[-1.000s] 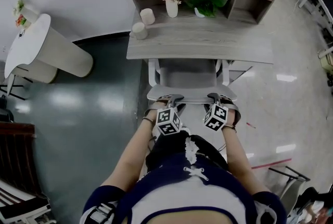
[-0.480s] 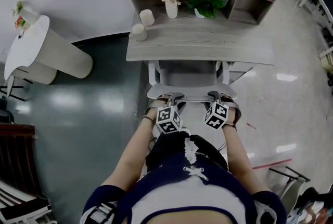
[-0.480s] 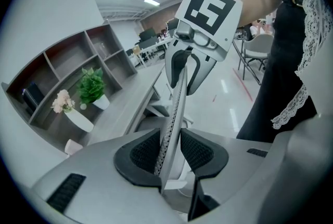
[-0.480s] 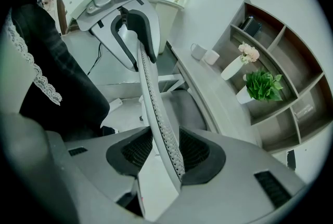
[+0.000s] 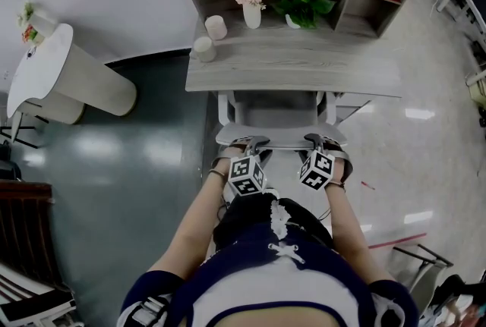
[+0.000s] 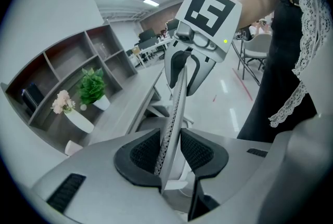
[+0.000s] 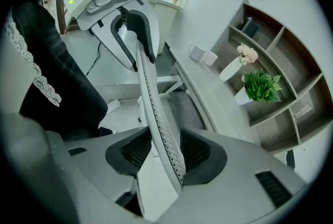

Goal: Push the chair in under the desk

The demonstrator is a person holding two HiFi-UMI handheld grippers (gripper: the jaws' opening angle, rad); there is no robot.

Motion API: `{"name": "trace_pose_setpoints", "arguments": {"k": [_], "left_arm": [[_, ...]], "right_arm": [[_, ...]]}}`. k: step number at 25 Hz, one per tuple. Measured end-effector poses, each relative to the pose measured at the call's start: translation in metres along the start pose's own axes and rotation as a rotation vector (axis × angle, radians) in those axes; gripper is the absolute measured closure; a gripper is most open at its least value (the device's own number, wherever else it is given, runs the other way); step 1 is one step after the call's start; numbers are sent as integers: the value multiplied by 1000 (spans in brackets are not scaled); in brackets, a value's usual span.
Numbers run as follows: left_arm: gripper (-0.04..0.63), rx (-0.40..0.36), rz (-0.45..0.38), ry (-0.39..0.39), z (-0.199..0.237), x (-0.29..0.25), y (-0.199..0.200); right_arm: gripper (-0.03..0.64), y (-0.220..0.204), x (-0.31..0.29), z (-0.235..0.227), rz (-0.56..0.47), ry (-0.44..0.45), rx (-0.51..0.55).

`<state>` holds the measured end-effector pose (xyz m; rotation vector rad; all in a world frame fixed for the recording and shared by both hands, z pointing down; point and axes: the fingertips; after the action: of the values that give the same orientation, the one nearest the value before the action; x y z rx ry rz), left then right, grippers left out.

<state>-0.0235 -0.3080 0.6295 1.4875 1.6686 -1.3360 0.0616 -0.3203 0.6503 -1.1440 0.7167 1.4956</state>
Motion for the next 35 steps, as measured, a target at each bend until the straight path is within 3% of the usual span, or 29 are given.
{"name": "trace_pose_setpoints", "arguments": {"k": [16, 22, 25, 28, 32, 35], "left_arm": [[468, -11, -4, 18, 1, 1, -1], [466, 10, 1, -10, -1, 3, 0], [466, -11, -17, 36, 0, 14, 1], [470, 42, -81, 94, 8, 36, 6], [511, 237, -232, 136, 32, 73, 20], [525, 319, -321, 182, 46, 98, 33]], "right_arm": [[451, 3, 1, -2, -25, -58, -16], [451, 2, 6, 0, -44, -41, -33], [451, 2, 20, -1, -94, 8, -103], [451, 3, 43, -4, -190, 40, -207], [455, 20, 90, -21, -469, 110, -483], [497, 30, 122, -38, -642, 88, -617]]}}
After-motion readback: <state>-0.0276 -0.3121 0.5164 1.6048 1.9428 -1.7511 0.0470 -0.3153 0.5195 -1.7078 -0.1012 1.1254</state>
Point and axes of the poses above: the fingertips, and each gripper's own axes: x backward along the fingers, z to its left, y out of its top, and after that the axes turned 15 degrees about z, right-handed
